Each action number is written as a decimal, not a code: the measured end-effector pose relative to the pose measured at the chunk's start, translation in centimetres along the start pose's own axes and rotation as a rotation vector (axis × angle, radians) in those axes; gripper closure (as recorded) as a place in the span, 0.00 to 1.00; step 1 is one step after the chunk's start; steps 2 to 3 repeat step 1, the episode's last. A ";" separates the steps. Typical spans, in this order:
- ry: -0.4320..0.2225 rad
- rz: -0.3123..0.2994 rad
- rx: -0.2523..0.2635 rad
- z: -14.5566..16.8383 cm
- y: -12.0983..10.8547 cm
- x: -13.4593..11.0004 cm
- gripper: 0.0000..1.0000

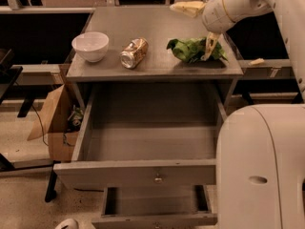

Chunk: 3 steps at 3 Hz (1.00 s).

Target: Pick green rice chip bag from top drawer and place on counter

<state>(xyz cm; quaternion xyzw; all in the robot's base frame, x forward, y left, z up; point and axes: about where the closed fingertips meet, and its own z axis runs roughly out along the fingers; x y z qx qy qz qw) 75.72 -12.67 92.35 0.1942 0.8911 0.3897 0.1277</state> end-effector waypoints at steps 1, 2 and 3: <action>0.000 0.000 0.000 0.0 0.0 0.0 0.00; 0.000 0.000 0.000 0.0 0.0 0.0 0.00; 0.000 0.000 0.000 0.0 0.0 0.0 0.00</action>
Offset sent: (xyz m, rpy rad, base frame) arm 0.0000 0.0000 0.0000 0.0000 0.0000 0.0000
